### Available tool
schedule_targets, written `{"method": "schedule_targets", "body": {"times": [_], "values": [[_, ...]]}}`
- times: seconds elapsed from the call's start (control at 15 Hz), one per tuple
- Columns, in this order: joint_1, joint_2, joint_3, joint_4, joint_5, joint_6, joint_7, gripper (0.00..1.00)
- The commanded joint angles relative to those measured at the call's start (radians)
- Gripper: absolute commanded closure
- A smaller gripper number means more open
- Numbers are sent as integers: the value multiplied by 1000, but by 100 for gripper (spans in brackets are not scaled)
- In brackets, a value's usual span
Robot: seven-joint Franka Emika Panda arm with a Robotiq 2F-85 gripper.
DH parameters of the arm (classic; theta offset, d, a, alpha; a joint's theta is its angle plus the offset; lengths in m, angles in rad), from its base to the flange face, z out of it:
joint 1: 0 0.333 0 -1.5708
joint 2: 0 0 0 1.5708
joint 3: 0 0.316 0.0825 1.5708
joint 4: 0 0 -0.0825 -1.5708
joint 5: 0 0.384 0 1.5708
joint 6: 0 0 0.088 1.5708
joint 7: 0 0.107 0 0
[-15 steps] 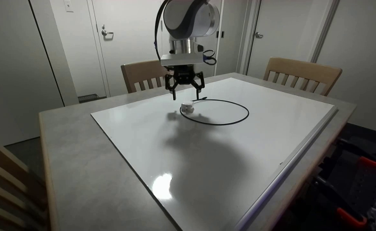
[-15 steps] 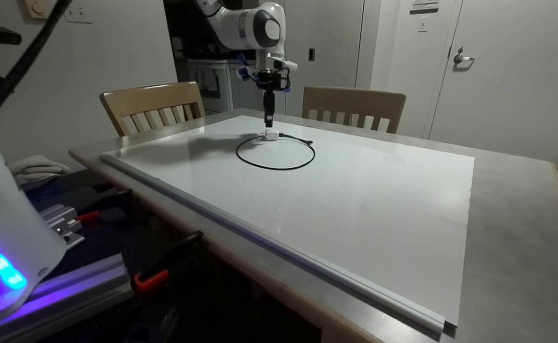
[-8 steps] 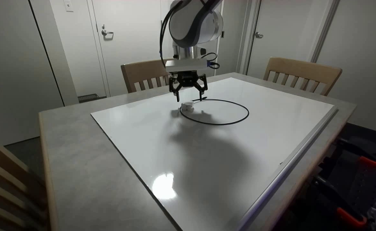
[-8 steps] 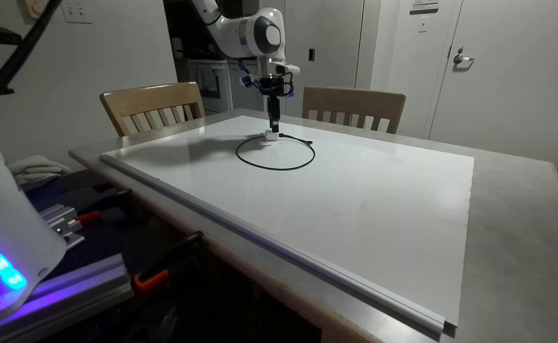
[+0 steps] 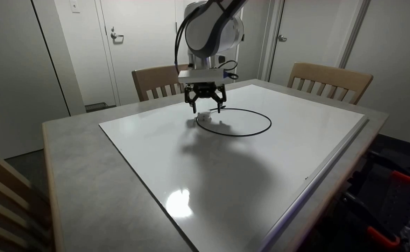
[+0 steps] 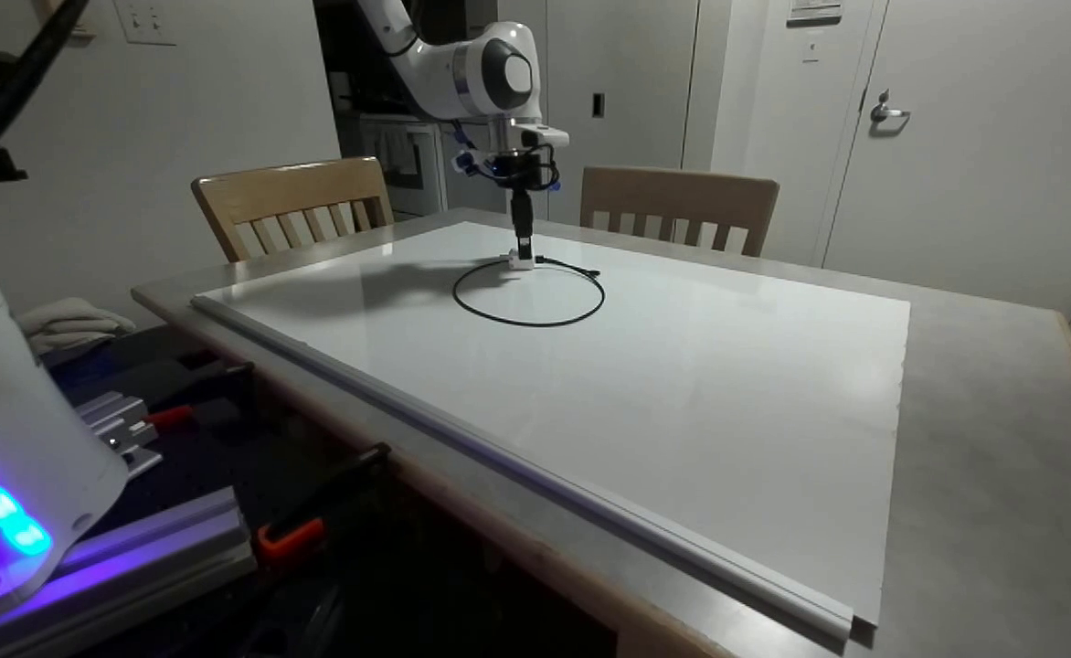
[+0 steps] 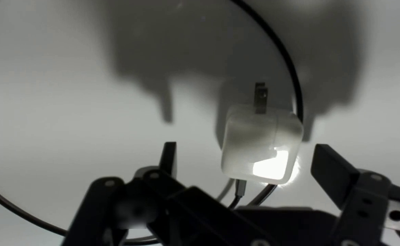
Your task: Straighten the charger on the table
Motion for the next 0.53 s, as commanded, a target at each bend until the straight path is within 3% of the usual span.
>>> {"method": "schedule_targets", "body": {"times": [0.0,0.2,0.27,0.47], "values": [[22,-24,-12,-51,-7,32,50,0],[29,-24,-13,-58,-12,39,78,1],[29,-20,-12,-52,-14,32,80,16],[28,-16,-12,-48,-22,30,83,35]]}}
